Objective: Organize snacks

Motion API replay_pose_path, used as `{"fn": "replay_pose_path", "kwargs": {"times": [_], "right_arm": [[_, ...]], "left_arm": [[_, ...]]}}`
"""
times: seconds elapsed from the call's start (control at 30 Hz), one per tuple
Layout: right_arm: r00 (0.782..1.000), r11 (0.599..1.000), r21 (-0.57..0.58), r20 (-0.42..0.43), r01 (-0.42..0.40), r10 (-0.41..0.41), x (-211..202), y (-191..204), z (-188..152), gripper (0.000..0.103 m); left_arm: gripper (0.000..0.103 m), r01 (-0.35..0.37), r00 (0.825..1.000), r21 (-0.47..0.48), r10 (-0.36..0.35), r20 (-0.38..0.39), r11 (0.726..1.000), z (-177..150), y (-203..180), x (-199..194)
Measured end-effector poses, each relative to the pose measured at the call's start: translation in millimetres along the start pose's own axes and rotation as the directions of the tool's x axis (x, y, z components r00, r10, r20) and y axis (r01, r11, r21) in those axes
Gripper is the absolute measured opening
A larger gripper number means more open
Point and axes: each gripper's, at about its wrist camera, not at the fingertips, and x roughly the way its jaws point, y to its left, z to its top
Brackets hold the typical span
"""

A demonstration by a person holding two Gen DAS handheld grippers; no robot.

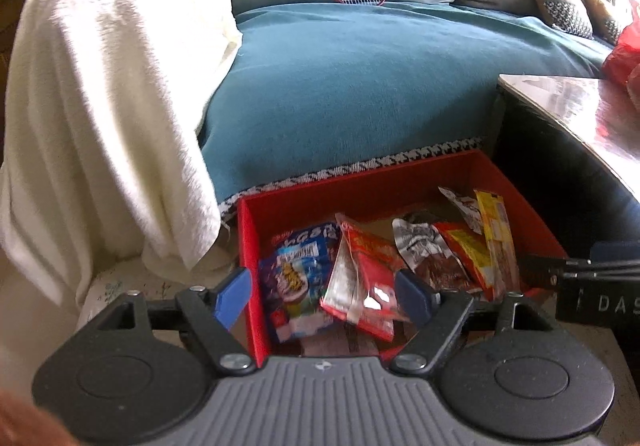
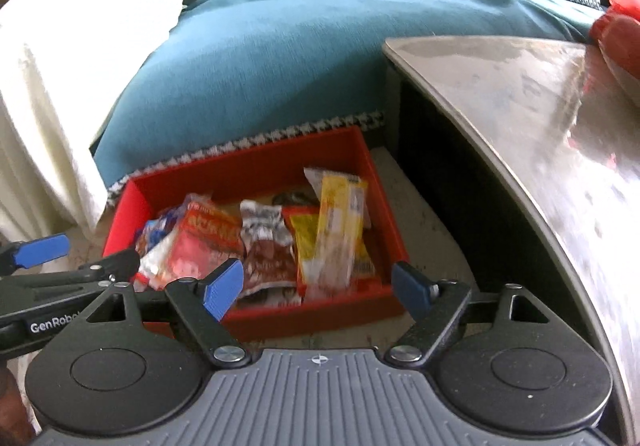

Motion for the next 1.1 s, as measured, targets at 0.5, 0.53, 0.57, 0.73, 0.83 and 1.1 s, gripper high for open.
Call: {"fn": "replay_pose_path", "kwargs": {"times": [0.5,0.53,0.57,0.73,0.83,1.1], "right_arm": [[1.0,1.0,0.003,-0.005,-0.023,0.023,-41,13,-51,0.088],[1.0,1.0,0.006,-0.006,-0.024,0.024,-43,13,-53,0.088],[1.0,1.0,0.007,-0.006,-0.023,0.023,-45,13,-55,0.088],[1.0,1.0,0.021,-0.004,-0.023,0.023,-51,12,-64,0.088],[1.0,0.999,0.024,-0.01,-0.024,0.024,-52,12,-66,0.088],[0.999,1.0,0.019,-0.021,-0.025,0.025,-53,14,-71,0.088]], "left_arm": [[0.078,0.029,1.0,-0.015,-0.029,0.003,0.999,-42,-1,-43],[0.078,0.029,1.0,-0.014,-0.029,0.003,0.999,-44,-1,-46],[0.078,0.031,1.0,-0.013,-0.031,0.002,0.999,-46,-1,-48],[0.078,0.033,0.999,-0.006,-0.033,0.002,0.999,-56,-3,-56],[0.078,0.029,1.0,-0.006,-0.029,0.001,1.0,-60,-4,-58],[0.078,0.012,1.0,-0.004,-0.012,-0.007,1.0,-65,-4,-61]]}}
